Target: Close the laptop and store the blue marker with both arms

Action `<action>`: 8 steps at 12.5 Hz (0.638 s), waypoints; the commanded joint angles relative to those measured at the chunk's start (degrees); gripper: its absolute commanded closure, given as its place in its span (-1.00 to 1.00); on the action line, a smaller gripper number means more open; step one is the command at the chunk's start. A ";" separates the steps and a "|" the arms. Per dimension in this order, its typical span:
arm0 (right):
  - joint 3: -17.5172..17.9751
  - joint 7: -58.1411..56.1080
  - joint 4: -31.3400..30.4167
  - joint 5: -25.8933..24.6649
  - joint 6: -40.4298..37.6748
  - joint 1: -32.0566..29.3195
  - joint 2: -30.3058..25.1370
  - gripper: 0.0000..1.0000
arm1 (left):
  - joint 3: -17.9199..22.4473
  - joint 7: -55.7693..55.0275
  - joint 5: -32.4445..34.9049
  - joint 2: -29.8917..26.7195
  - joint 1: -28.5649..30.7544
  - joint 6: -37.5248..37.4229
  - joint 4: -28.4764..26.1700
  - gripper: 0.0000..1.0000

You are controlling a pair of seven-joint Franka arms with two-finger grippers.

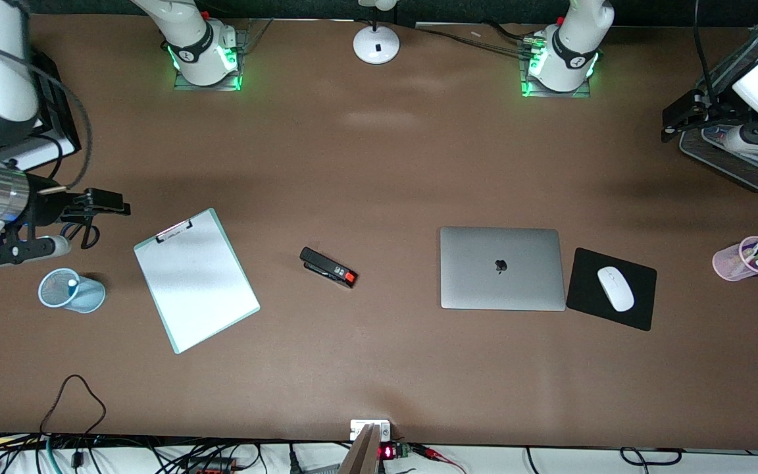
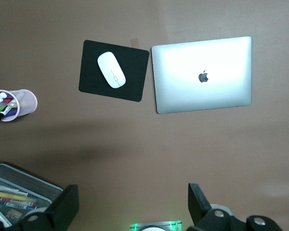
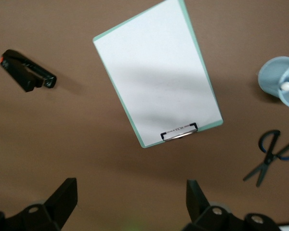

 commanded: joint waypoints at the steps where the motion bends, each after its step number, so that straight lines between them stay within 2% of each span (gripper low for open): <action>1: -1.21 2.77 -1.64 -4.15 -1.51 0.26 -5.02 -1.00 | -0.89 1.08 -0.05 -1.22 1.13 1.74 -2.33 -1.00; 6: -2.45 2.67 -1.63 -5.73 -1.86 -4.23 -7.92 -1.00 | -0.89 1.08 -2.06 0.00 1.13 6.22 -3.04 -1.00; 8: -2.45 2.67 -5.05 -5.73 -0.12 -4.06 -10.20 -1.00 | -0.80 1.08 -2.60 0.09 1.13 7.11 -3.13 -1.00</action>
